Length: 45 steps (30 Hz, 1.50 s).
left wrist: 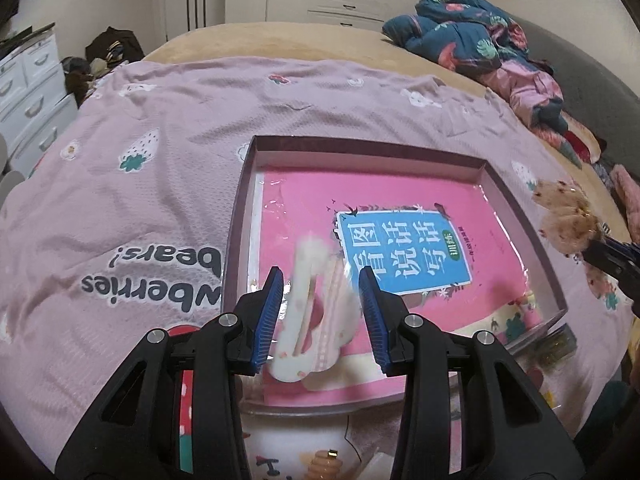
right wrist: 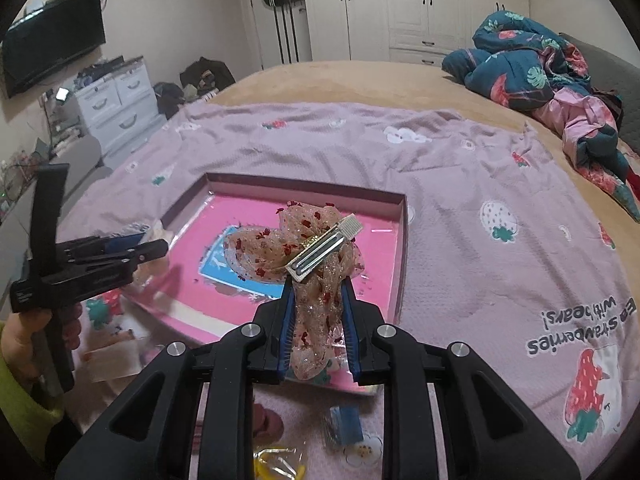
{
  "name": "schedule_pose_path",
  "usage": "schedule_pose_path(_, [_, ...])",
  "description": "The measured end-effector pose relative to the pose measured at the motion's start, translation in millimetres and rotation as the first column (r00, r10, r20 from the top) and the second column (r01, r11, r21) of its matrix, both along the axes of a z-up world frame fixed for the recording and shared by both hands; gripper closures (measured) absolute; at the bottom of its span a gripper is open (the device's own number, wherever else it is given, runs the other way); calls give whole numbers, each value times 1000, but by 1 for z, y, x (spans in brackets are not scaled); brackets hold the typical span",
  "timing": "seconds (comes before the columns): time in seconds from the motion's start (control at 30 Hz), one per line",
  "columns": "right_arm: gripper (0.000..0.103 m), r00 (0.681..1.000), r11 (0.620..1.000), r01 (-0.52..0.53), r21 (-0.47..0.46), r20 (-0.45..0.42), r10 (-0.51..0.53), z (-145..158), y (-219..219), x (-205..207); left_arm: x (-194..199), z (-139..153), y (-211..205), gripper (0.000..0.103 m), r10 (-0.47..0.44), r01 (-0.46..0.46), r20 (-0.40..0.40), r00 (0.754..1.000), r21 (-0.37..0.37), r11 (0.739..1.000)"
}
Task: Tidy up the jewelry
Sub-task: 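Carry the claw clip and scrunchie into the tray and open both tools, then withdraw both tools from the tray toward the remaining accessories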
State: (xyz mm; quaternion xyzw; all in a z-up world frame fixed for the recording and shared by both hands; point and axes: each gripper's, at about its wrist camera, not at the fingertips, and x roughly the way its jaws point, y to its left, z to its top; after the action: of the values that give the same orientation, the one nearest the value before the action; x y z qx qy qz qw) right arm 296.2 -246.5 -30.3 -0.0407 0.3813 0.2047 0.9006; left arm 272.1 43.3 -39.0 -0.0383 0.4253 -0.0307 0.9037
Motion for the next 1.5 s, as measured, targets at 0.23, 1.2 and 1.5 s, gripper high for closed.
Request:
schedule_pose_path(0.23, [77, 998, 998, 14, -69, -57, -18, -33, 19, 20, 1, -4, 3, 70, -4, 4, -12, 1000, -4, 1000])
schedule_pose_path(1.2, [7, 988, 993, 105, 46, 106, -109, 16, -14, -43, -44, 48, 19, 10, 64, -63, 90, 994, -11, 998])
schedule_pose_path(1.5, [7, 980, 990, 112, 90, 154, -125, 45, -30, -70, -79, 88, 26, 9, 95, -91, 193, 976, -33, 995])
